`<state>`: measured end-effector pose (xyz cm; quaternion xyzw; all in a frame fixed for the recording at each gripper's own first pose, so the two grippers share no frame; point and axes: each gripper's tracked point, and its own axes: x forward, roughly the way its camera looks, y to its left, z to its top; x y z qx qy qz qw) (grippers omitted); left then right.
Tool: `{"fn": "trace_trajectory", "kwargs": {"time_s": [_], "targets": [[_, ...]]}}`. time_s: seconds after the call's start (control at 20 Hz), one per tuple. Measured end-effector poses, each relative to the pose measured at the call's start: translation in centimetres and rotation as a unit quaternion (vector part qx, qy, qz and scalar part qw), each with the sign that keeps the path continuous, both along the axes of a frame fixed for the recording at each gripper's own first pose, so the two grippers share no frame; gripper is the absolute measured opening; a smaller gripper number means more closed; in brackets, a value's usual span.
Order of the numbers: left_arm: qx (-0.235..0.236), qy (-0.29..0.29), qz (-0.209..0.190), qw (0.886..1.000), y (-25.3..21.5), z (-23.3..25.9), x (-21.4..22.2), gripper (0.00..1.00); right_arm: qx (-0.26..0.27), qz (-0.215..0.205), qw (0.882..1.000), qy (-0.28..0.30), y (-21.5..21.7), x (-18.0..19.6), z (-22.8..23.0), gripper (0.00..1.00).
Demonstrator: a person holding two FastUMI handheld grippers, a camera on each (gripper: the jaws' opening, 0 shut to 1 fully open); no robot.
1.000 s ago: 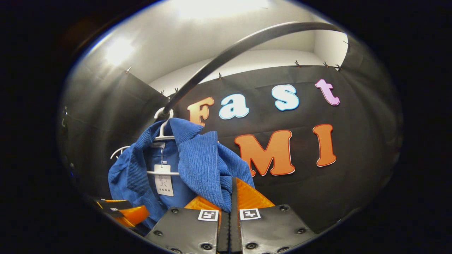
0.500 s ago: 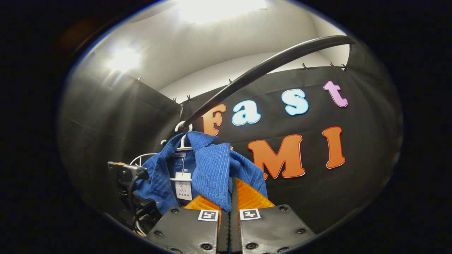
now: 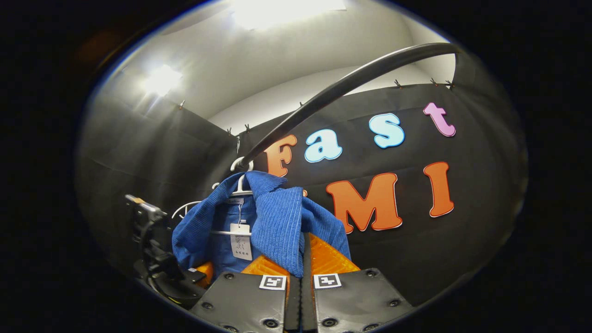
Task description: Grasp the clothes on the hanger with both hands and then place them into the laundry hamper below.
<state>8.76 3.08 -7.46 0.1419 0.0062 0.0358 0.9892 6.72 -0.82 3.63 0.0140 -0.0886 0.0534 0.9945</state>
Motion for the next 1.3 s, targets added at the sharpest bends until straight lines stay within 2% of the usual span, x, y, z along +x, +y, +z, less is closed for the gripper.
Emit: {"fn": "trace_trajectory", "kwargs": {"time_s": [0.2, 0.6, 0.9, 1.05, 1.3], "targets": [[0.007, -0.029, -0.011, 0.999, 1.0, 6.0, -2.1, 0.10, 0.004, -0.007, 1.000, -0.001, -0.6, 0.2, 0.0, 0.08], [0.074, -0.094, 0.045, 0.992, 6.1, 16.9, -1.7, 0.10, 0.007, -0.006, 1.000, -0.012, -0.9, 1.0, 0.7, 0.08], [0.133, -0.128, 0.020, 0.983, 6.3, 22.7, 0.8, 0.10, 0.012, -0.004, 1.000, -0.012, -1.0, 1.6, 0.6, 0.08], [0.119, -0.122, -0.015, 0.985, 6.0, 23.2, 2.7, 0.10, 0.010, -0.001, 1.000, -0.018, -0.9, 1.7, 1.0, 0.08], [0.049, -0.090, -0.057, 0.993, 9.7, 21.8, 7.4, 0.10, 0.010, 0.000, 1.000, -0.028, -0.5, 1.3, 2.2, 0.08]]}}
